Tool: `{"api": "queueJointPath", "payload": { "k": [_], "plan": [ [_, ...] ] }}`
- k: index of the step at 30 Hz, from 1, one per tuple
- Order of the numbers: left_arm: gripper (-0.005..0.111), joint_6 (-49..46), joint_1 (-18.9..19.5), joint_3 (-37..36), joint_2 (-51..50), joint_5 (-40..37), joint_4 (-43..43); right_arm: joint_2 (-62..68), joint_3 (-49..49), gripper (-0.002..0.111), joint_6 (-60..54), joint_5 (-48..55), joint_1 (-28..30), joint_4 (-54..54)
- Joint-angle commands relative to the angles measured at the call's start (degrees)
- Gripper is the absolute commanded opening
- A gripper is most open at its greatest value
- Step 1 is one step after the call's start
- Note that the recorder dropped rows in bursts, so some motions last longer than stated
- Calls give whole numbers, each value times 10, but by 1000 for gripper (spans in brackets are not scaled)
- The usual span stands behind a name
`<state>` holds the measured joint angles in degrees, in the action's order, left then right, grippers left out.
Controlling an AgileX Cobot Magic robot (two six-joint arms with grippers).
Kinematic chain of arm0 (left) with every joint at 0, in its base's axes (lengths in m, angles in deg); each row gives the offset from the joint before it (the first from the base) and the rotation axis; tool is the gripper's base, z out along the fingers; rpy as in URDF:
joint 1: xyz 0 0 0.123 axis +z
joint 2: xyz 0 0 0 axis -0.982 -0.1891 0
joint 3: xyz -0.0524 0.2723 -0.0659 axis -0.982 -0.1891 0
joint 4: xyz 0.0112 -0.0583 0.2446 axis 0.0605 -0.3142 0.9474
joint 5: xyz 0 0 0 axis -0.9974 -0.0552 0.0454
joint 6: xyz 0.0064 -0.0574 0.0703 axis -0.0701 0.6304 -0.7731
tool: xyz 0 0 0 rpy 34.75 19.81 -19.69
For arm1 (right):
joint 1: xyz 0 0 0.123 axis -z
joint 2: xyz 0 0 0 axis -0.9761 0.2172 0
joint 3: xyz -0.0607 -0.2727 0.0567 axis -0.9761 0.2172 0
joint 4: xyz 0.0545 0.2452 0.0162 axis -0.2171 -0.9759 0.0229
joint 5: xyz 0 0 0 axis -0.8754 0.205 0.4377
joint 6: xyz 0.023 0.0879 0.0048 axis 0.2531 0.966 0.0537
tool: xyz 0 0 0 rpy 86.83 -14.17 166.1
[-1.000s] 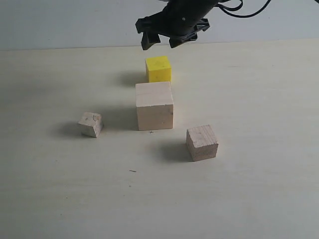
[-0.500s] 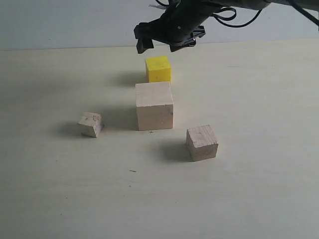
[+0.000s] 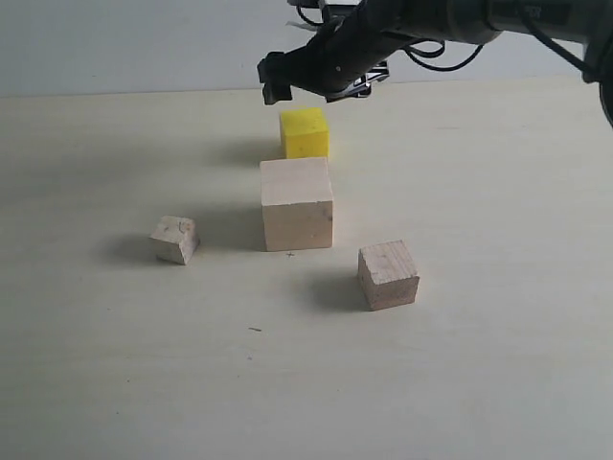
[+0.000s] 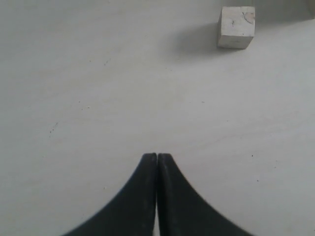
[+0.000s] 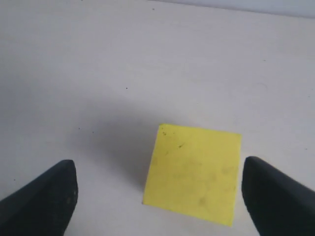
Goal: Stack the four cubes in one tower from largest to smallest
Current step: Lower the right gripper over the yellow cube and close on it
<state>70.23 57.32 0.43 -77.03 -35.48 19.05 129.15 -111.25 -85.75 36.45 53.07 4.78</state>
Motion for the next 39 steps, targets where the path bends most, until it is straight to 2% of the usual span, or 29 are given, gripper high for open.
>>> {"api": "queueJointPath", "payload": {
  "k": [1,12,28,31,36,39],
  "plan": [
    [3,5,2,-1,3,10,4,19,-4,85,1,-13,0,-9],
    [3,5,2,-1,3,20,4,40,-4,85,1,-56,0,-6],
    [3,4,2,-1,3,19,4,67,-4,83,2,-62,0,-6],
    [3,4,2,-1,3,18,4,62,-4,70,2,-59,0,-6],
    [3,4,2,-1,3,17,1,59,-4,25,2,-40,0,-6],
    [3,3,2,-1,3,15,-6,53,-4,5,2,-25,0,-6]
  ]
}}
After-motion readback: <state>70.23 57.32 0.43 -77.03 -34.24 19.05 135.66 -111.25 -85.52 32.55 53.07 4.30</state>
